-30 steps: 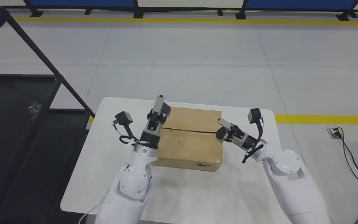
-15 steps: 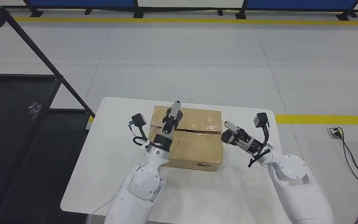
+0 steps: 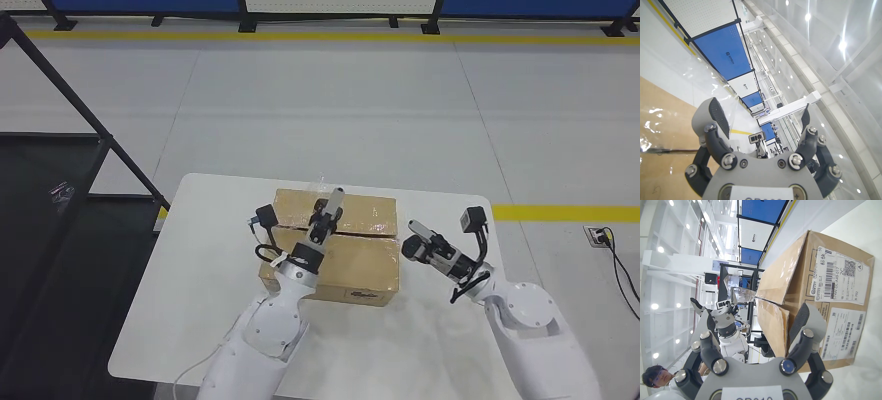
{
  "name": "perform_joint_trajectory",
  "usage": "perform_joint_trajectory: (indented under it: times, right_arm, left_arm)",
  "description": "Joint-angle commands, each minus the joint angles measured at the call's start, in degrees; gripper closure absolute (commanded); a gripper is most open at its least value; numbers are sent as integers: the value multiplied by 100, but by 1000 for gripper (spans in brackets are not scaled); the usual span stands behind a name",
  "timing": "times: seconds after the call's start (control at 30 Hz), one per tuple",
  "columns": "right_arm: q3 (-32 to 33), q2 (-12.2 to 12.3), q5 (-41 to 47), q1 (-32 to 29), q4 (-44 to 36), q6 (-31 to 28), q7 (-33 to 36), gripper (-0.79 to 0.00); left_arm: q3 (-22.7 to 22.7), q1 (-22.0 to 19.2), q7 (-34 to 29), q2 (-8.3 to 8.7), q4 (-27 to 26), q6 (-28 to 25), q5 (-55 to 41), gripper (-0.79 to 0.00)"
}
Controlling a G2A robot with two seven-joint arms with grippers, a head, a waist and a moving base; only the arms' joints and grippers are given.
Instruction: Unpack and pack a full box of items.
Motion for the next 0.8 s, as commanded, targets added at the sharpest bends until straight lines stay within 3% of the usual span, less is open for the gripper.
perform_joint_trajectory:
  times: [0.0,0.77]
  right_arm:
    - [9,6,15,-13,-1,-6,2,-785]
    - [70,64,149,-49,142,-141,34,-785]
  left_arm:
    - [39,-27,-5,-20,51,8,19,-785]
    - [441,-333,45,-266,766,4,285,-785]
